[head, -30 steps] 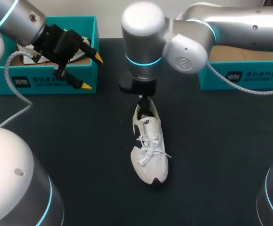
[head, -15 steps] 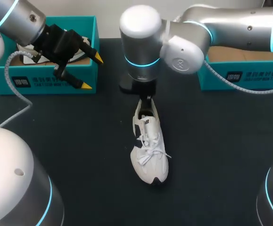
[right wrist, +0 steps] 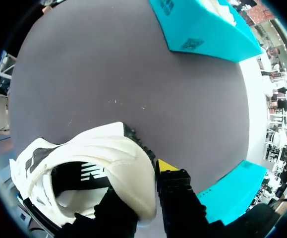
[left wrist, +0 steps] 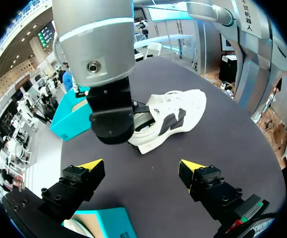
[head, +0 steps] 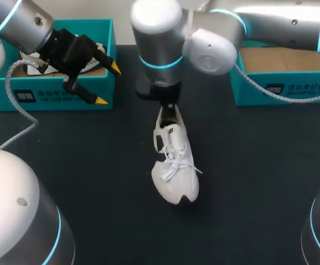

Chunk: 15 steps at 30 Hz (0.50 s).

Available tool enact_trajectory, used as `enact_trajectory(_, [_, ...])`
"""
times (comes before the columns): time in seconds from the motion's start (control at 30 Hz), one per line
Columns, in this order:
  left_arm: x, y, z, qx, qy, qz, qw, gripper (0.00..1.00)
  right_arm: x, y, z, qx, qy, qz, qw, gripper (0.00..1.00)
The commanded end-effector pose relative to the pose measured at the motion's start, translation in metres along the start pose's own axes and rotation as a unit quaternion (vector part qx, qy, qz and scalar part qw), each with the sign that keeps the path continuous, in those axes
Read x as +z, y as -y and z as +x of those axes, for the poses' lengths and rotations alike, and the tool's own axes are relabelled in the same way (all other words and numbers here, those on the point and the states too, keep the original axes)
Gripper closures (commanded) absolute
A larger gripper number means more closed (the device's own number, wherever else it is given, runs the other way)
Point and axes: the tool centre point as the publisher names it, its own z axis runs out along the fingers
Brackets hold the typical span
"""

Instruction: Take the shoe out of the shoebox, open the shoe tongue, remove and reinsert the insole, then place the shoe into the shoebox

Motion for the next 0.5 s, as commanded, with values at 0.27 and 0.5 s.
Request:
enact_trajectory(0.27, [0.0,0.0,0.0,0.0,0.0,-0.001,1.0,0.0,-0.122,0.017,-0.017,-0.042,0.016,-0.011,0.999,1.0])
enact_trajectory(0.5, [0.0,0.0,0.0,0.0,0.0,-0.001,1.0,0.0,-0.163,0.017,-0.03,-0.067,0.039,-0.024,0.997,1.0])
